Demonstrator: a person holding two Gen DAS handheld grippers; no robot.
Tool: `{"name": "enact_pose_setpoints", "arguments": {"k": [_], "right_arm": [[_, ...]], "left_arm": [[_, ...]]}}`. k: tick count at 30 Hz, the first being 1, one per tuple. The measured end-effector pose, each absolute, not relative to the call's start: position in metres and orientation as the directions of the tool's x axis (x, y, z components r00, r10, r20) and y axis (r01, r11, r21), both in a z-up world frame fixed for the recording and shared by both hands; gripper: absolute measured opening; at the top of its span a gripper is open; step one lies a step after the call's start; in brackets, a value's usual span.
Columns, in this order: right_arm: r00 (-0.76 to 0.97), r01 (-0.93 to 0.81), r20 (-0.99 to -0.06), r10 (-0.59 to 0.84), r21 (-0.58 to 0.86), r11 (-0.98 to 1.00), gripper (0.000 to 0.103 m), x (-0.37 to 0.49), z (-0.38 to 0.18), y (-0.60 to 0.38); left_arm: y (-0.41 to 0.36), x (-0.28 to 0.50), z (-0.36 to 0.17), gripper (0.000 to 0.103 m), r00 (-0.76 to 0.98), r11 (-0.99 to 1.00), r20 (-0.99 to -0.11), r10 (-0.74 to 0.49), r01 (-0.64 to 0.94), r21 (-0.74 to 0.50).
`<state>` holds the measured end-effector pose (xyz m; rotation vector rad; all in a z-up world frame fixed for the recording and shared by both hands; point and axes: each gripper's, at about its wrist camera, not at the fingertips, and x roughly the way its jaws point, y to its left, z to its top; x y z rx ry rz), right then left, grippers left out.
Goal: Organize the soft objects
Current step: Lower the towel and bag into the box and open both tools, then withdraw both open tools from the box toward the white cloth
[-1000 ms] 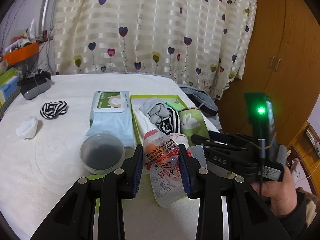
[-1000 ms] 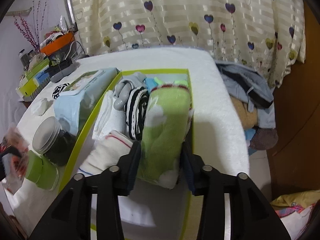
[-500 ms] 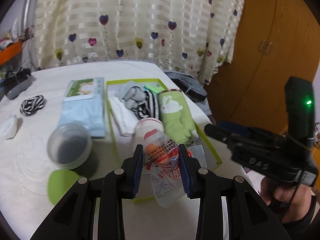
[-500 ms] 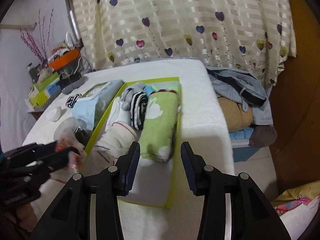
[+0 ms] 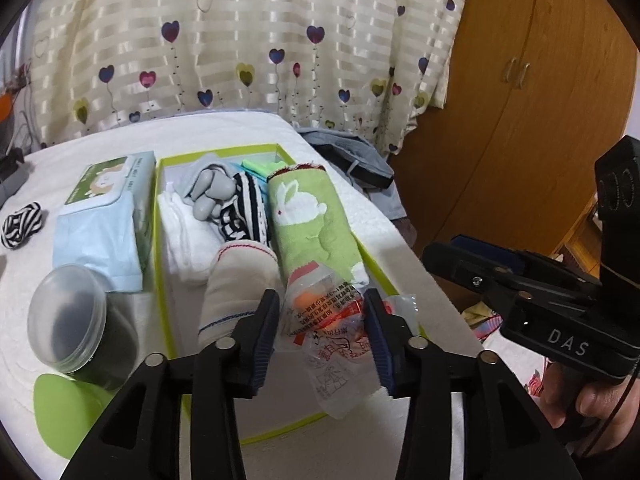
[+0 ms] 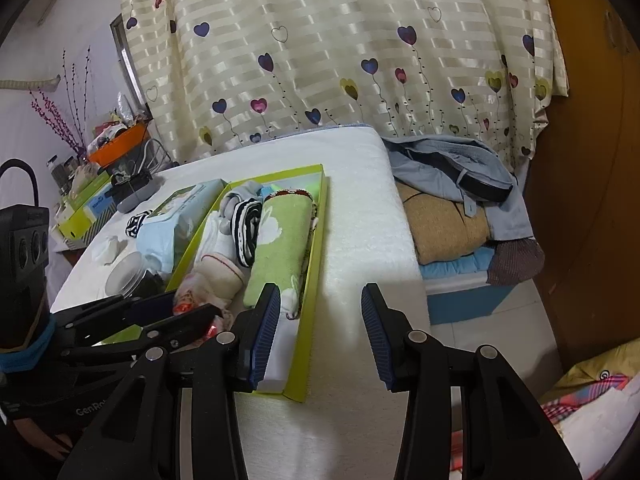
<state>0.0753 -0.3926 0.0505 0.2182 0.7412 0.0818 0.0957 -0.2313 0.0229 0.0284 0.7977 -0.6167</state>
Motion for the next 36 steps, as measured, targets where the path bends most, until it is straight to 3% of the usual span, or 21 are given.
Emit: {"name": "enact_pose_setpoints", "arguments": {"k": [5, 36], "right_arm": [[0.741, -0.002, -0.654, 0.152, 0.224, 0.974, 0.044, 0.074, 0.052, -0.391], [0.744, -0.13, -0.629, 0.225, 0.194, 0.972, 0.044, 0.028, 0.077, -0.301]], "left_arm": [[-0.231, 0.094, 0.027, 0.054, 0.552, 0.825, -0.661, -0.508, 0.531, -0.19], [-0.108, 0.038, 0.067, 0.054, 0.705, 0.909, -0.578, -0.41, 0.367, -0.196]]}}
